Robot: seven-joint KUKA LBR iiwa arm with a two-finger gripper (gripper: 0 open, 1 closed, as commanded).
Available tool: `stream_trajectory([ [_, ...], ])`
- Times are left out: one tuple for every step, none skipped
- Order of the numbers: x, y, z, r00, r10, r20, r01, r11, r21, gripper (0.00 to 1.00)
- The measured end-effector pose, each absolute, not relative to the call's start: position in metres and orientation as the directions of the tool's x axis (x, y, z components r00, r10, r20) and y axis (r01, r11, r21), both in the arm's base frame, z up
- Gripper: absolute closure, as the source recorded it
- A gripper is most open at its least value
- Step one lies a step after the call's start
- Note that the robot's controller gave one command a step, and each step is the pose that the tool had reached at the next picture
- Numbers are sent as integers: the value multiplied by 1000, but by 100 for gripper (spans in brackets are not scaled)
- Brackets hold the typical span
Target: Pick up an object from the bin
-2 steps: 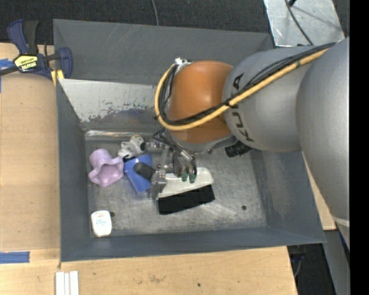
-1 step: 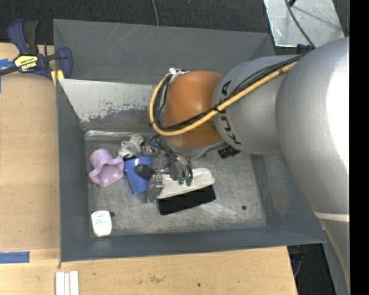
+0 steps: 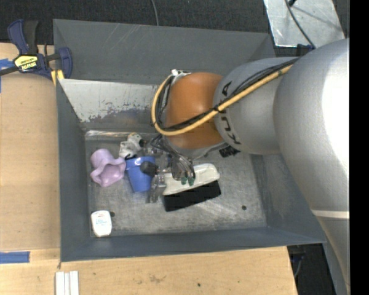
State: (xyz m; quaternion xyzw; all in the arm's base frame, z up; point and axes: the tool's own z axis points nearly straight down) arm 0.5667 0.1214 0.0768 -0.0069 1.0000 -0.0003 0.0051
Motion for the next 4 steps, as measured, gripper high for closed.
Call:
stream_trajectory([
  [567, 121, 77, -1000, -14, -10, -14, 1000, -1, 100],
  [569, 118, 112, -998, -56, 6, -56, 998, 0, 100],
  [569, 119, 165, -997, -75, 3, -75, 997, 0, 100],
  [570, 114, 153, -997, -78, -15, -78, 997, 2, 100],
])
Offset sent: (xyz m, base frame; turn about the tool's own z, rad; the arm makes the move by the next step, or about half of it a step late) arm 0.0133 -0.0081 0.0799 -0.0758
